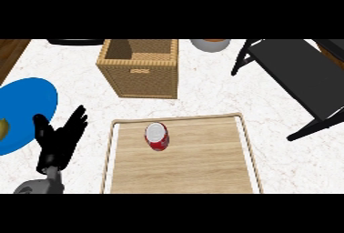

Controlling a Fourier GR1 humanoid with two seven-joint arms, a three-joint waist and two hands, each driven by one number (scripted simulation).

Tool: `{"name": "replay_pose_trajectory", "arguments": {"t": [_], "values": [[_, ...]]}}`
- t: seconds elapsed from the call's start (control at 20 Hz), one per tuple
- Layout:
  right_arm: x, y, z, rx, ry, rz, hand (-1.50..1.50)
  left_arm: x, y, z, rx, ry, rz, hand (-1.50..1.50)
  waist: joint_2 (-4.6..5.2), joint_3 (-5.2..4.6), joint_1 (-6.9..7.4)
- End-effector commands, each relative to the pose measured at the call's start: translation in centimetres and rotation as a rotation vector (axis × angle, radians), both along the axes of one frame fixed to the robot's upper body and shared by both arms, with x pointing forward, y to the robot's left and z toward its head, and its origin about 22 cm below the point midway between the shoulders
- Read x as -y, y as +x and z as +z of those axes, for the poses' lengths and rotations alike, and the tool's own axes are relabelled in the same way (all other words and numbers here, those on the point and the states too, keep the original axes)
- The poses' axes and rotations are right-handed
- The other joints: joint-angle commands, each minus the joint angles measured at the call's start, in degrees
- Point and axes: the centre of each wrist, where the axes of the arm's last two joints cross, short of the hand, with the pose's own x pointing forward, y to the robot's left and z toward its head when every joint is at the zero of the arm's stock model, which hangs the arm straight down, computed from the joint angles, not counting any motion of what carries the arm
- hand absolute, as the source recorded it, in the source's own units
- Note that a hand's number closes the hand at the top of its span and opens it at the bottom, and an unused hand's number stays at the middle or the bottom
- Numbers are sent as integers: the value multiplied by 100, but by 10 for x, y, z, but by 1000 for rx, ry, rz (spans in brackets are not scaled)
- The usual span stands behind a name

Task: Pick the eggplant from the tray and place it in the tiered shelf

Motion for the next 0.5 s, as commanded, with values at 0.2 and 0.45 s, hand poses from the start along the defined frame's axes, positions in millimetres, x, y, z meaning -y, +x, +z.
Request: {"name": "replay_pose_trajectory", "arguments": {"t": [0.2, 0.45], "values": [[-8, -11, 15, 297, 118, -70, -150, -3, 0, -1, -43, 5, 10, 0, 18, -24, -12], [-13, -18, 16, 479, 200, -27, -150, 3, -10, -19, -50, 0, 2, 0, 21, -23, -12]]}}
